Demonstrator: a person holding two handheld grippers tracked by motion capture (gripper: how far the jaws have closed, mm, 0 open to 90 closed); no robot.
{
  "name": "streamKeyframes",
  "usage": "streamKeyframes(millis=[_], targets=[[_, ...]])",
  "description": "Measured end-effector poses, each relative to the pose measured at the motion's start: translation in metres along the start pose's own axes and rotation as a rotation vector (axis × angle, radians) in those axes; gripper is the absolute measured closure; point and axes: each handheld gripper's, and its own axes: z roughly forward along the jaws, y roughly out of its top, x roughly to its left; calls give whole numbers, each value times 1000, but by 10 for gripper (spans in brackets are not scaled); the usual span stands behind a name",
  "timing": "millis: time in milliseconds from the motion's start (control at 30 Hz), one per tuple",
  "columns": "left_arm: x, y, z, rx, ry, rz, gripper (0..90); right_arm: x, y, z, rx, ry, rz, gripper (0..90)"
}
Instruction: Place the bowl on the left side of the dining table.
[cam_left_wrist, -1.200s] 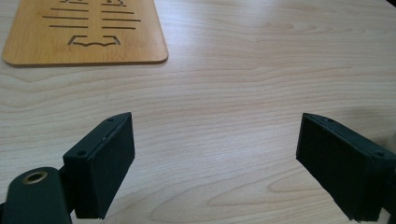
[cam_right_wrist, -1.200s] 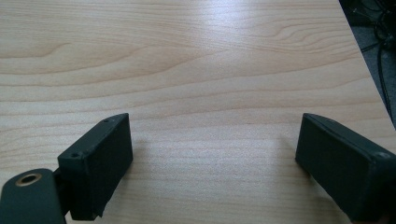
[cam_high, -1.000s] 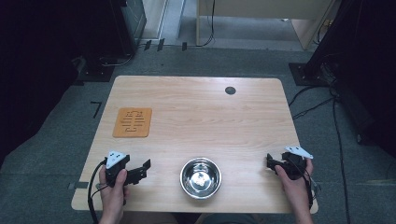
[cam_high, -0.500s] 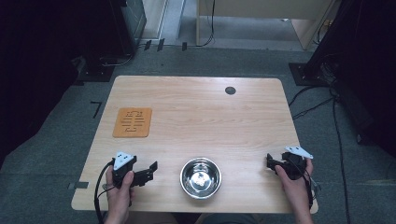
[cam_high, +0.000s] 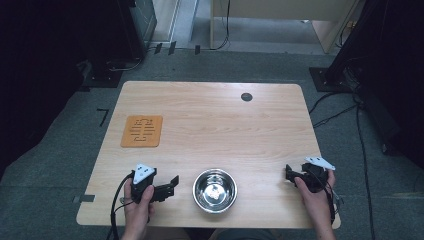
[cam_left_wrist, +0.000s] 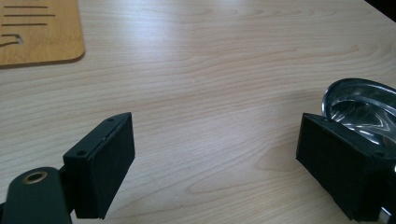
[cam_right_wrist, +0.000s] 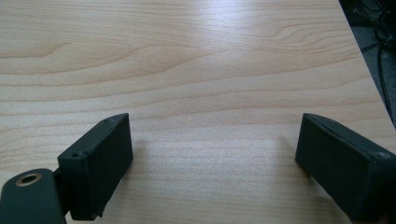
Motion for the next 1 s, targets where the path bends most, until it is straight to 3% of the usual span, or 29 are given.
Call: streamKeyframes(millis=[1000], targets=[[-35,-2,19,21,-56,37,118,0,0,0,1,0,1,104]])
